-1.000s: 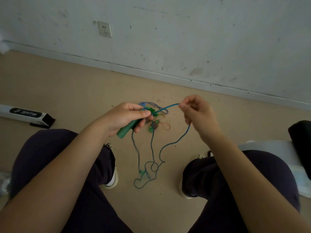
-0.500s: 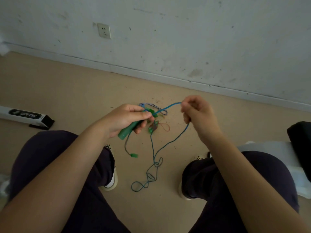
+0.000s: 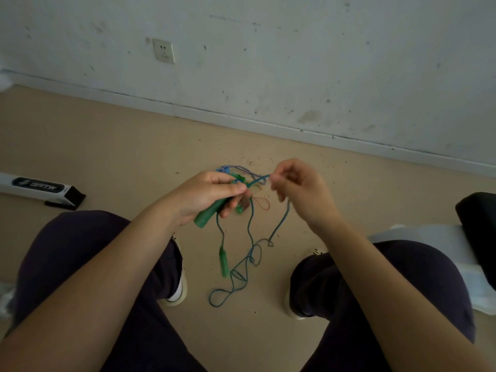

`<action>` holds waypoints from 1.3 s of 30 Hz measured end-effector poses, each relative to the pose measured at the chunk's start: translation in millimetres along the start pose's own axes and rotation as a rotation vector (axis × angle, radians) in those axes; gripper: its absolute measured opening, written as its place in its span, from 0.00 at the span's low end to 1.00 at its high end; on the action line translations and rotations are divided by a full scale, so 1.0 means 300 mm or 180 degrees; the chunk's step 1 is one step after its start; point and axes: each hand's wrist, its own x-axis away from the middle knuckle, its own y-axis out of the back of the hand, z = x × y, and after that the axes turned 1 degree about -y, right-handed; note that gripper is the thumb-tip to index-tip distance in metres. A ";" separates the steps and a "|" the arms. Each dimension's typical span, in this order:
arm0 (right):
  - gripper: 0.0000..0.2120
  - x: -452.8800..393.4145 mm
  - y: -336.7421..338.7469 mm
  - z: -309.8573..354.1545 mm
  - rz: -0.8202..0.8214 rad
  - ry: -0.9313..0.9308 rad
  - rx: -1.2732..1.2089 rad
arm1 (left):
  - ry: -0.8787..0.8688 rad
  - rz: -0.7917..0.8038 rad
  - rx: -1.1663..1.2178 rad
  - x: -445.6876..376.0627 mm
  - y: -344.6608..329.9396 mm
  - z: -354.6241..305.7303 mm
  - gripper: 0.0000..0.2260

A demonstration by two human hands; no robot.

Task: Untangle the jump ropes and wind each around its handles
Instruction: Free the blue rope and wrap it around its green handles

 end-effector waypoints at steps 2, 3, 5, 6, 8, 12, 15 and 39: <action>0.06 -0.010 0.035 0.014 -0.0288 0.0018 -0.0287 | -0.0010 -0.0091 0.0017 -0.003 0.008 0.006 0.11; 0.06 -0.011 0.042 0.016 -0.0218 0.0012 -0.0351 | -0.0009 -0.0083 0.0022 -0.002 0.005 0.008 0.11; 0.08 0.000 0.027 0.016 0.0256 -0.0047 -0.0301 | 0.0005 0.0002 0.0052 0.002 -0.011 0.009 0.09; 0.09 0.008 0.009 0.010 0.0533 -0.0085 -0.0226 | 0.0004 0.0070 0.0091 0.004 -0.020 0.008 0.08; 0.09 0.021 -0.025 0.002 0.0876 -0.0073 0.0069 | 0.0003 0.0199 0.0178 0.006 -0.030 0.005 0.08; 0.06 0.003 -0.014 0.003 0.0251 0.0026 0.0110 | -0.0015 0.0122 0.0130 0.005 -0.017 -0.002 0.08; 0.07 -0.010 0.035 0.012 -0.0508 0.0047 -0.0254 | -0.0037 -0.0003 0.0141 0.003 -0.004 0.004 0.08; 0.07 0.013 -0.022 -0.001 0.0340 0.0061 0.0305 | 0.0014 0.0327 0.0127 0.007 -0.025 0.013 0.06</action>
